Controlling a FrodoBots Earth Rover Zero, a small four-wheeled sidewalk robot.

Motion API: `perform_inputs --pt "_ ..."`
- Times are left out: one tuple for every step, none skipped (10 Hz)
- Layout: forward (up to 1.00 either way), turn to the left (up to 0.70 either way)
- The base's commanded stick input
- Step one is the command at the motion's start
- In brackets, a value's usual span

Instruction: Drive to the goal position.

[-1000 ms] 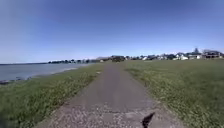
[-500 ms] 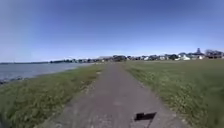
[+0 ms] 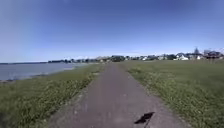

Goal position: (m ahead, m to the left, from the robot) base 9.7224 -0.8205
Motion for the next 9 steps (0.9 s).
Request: perform_inputs --pt "0.7 0.0" --pt "0.7 0.0" --pt "0.7 0.0" --pt "0.7 0.0" --pt "0.7 0.0" --pt "0.7 0.0" --pt "0.7 0.0" --pt "0.7 0.0" --pt "0.63 0.0"
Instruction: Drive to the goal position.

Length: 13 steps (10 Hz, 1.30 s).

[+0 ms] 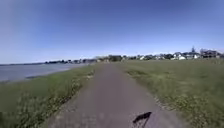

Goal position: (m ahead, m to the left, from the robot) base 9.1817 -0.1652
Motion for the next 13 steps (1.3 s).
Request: perform_inputs --pt "0.13 0.0" --pt "0.0 0.0" --pt "0.0 0.0" --pt "0.0 0.0" --pt "0.0 0.0" --pt "0.0 0.0" --pt "0.0 0.0" --pt "0.0 0.0" --pt "0.0 0.0" --pt "0.0 0.0" --pt "0.06 0.0" --pt "0.29 0.0" --pt "0.52 0.0"
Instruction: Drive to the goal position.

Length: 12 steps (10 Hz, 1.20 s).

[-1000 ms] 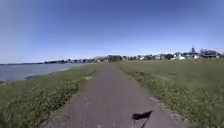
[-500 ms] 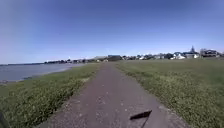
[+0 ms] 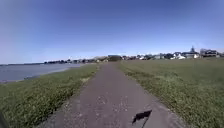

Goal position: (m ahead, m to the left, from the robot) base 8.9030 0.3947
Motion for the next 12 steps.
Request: perform_inputs --pt "0.7 0.0" --pt "0.7 0.0" --pt "0.7 0.0" --pt "0.7 0.0" --pt "0.7 0.0" --pt "0.7 0.0" --pt "0.7 0.0" --pt "0.7 0.0" --pt "0.7 0.0" --pt "0.7 0.0" --pt "0.7 0.0" --pt "0.7 0.0"
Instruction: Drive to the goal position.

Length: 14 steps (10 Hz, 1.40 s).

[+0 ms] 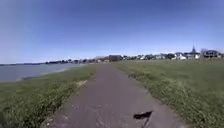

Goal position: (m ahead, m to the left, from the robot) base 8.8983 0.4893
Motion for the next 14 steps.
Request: perform_inputs --pt "0.7 0.0" --pt "0.7 0.0" --pt "0.7 0.0" --pt "0.7 0.0" --pt "0.7 0.0" --pt "0.7 0.0" --pt "0.7 0.0" --pt "0.7 0.0" --pt "0.7 0.0" --pt "0.7 0.0" --pt "0.7 0.0" --pt "0.7 0.0" --pt "0.7 0.0" --pt "0.7 0.0"
